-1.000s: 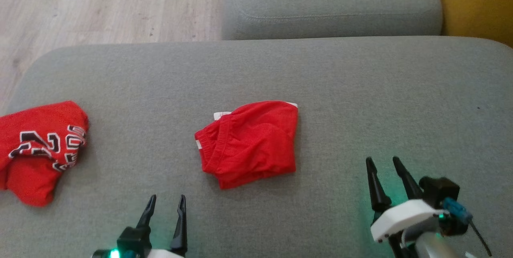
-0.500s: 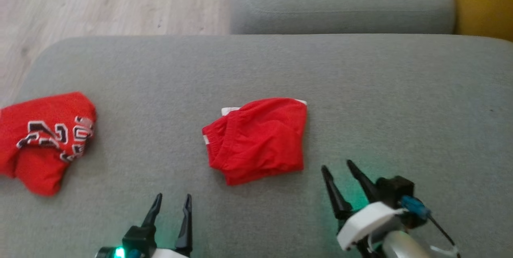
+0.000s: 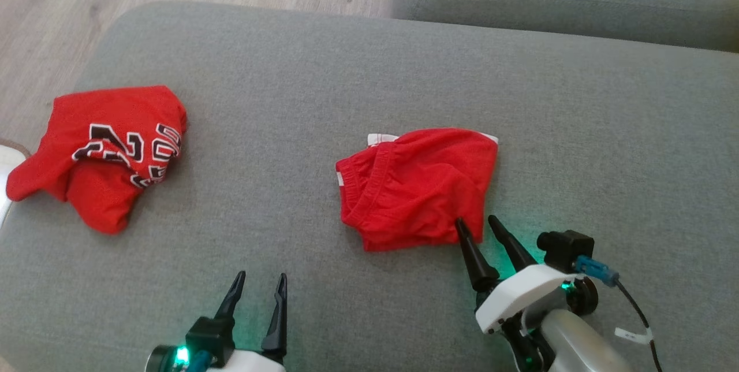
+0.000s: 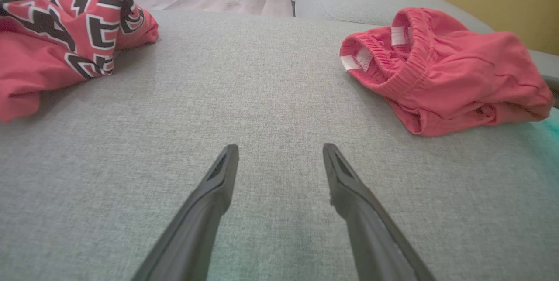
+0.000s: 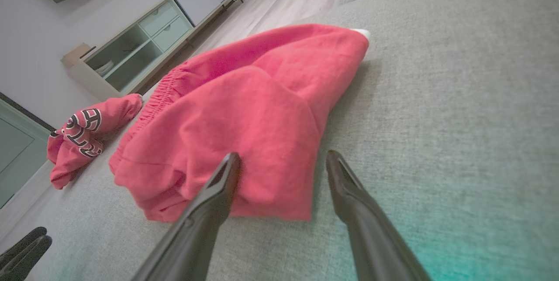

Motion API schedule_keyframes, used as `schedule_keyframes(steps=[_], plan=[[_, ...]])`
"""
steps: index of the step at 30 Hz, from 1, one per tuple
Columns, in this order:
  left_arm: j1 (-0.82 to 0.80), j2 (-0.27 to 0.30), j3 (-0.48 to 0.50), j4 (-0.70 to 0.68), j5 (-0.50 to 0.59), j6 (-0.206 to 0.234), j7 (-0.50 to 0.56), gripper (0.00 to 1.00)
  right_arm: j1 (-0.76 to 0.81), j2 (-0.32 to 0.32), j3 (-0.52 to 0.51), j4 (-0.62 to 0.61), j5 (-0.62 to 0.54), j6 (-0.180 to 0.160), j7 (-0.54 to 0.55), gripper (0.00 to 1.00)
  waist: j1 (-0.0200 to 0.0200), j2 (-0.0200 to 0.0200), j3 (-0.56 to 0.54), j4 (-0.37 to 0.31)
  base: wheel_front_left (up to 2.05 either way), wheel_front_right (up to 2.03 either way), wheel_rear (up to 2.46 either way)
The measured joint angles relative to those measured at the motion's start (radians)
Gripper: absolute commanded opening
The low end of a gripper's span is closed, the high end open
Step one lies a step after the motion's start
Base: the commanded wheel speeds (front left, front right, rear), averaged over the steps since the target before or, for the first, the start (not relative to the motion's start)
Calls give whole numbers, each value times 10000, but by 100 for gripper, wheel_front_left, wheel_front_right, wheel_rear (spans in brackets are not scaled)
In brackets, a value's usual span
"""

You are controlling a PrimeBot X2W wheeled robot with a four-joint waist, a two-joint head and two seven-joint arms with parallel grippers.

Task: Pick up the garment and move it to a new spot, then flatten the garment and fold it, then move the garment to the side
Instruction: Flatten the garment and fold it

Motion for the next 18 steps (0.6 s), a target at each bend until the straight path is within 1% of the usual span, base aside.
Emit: schedule_keyframes(steps=[3, 4, 5, 6, 7, 8, 9, 10, 11, 18], plan=[[-17, 0, -46, 4, 0, 33, 0, 100, -88, 0, 63, 163, 234, 0, 0, 100, 0, 0, 74, 57, 0, 0, 0], [-40, 0, -67, 6, -2, 50, 0, 100, -136, 0, 94, 205, 291, 0, 0, 94, 0, 0, 89, 64, 0, 0, 0], [-71, 0, -90, 6, -27, 58, 0, 100, -168, 0, 119, 224, 372, 0, 0, 75, 0, 0, 106, 67, 0, 0, 0], [-98, 0, -125, 4, -90, 58, 0, 100, -178, 0, 157, 242, 433, 0, 0, 55, 0, 0, 123, 65, 0, 0, 0], [-107, 0, -159, 4, -102, 58, 0, 100, -178, 0, 211, 278, 525, 0, 0, 55, 0, 0, 133, 60, 0, 0, 0], [-107, 0, -180, 6, -104, 58, 0, 100, -178, -2, 274, 305, 616, 0, 0, 43, 0, 0, 141, 53, 0, 0, 0], [-107, 0, -186, 8, -104, 58, 0, 100, -180, -2, 309, 334, 652, 0, 0, 35, -1, 0, 149, 45, 0, 0, 0], [-108, 0, -194, 12, -104, 58, 0, 100, -186, -2, 328, 378, 662, 0, -2, 20, 0, 0, 154, 39, 0, 0, 0], [-112, -4, -199, 23, -104, 58, 0, 100, -194, -2, 353, 426, 729, 0, -6, 0, 0, 0, 154, 36, 0, 0, 0], [-142, -4, -198, 100, -102, 56, 0, 100, -283, -2, 408, 527, 999, 0, -42, 0, -1, 0, 2, -48, 0, 0, 0]])
